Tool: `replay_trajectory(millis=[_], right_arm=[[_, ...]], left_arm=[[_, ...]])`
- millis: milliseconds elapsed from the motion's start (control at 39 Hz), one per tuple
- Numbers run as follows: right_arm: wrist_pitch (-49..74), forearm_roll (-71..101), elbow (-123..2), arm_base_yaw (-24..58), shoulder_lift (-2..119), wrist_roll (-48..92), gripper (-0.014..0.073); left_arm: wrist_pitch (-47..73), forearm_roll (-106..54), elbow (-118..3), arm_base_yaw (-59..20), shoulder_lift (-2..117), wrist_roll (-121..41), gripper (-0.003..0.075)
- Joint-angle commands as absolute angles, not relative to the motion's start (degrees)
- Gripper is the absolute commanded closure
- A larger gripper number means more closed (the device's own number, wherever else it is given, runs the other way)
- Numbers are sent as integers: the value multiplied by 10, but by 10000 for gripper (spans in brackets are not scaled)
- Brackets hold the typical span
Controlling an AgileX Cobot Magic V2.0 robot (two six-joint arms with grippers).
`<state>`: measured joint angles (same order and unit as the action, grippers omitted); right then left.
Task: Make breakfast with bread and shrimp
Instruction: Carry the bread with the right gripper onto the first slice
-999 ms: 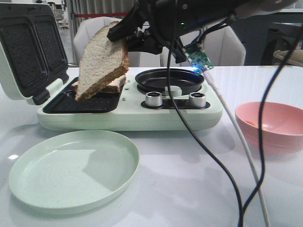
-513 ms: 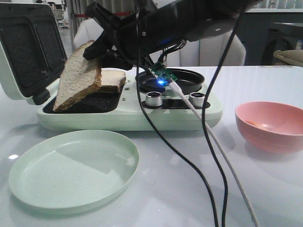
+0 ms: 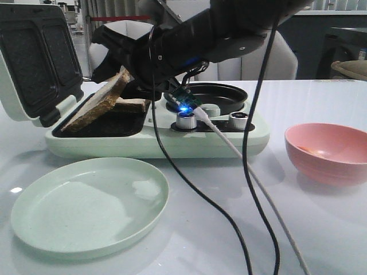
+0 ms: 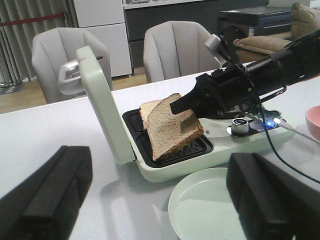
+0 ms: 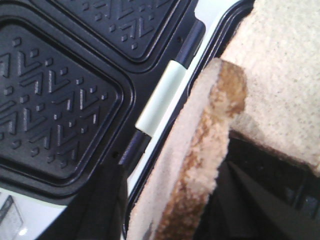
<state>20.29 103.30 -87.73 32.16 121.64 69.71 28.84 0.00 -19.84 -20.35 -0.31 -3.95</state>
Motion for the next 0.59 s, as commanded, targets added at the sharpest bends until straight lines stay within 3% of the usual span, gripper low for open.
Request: replay_trajectory(millis=[0,564], right_arm=[[190,1066,-897,323,1178,716,132],[86,881,-890,340,1103,716,132]], left_arm=[[241,-4,-213,-208,-13,-33,115],[241,-4,-213,-208,-13,-33,115]])
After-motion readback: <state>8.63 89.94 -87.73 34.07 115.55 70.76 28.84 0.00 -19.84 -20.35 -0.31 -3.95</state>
